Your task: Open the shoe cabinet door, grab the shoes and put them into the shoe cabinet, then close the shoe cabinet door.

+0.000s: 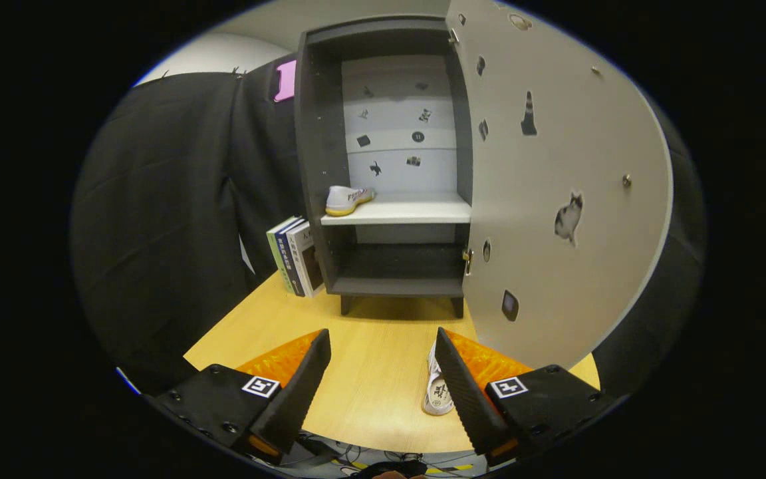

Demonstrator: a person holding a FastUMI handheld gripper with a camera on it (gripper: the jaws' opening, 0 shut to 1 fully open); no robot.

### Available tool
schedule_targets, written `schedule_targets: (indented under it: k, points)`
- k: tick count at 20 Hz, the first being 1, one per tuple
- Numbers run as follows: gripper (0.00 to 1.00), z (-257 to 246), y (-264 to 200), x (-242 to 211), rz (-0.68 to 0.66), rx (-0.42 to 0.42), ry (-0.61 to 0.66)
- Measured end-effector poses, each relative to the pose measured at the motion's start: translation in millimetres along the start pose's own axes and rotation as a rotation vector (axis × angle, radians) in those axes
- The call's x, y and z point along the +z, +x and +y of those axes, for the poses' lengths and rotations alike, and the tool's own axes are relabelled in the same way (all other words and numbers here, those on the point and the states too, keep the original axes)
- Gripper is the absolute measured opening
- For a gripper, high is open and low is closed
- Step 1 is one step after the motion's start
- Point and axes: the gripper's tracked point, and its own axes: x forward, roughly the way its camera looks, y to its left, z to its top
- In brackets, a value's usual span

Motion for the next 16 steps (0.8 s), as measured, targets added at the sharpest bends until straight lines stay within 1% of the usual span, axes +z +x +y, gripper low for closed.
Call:
schedule_targets:
  k: [4, 8, 16]
  points:
    - [0.98, -8, 40, -41, 0.123, -0.018, 0.027]
    - [0.98, -25, 79, -78, 0.215, -0.053, -0.019]
    - [0.98, -58, 151, -167, 0.444, -0.084, 0.005]
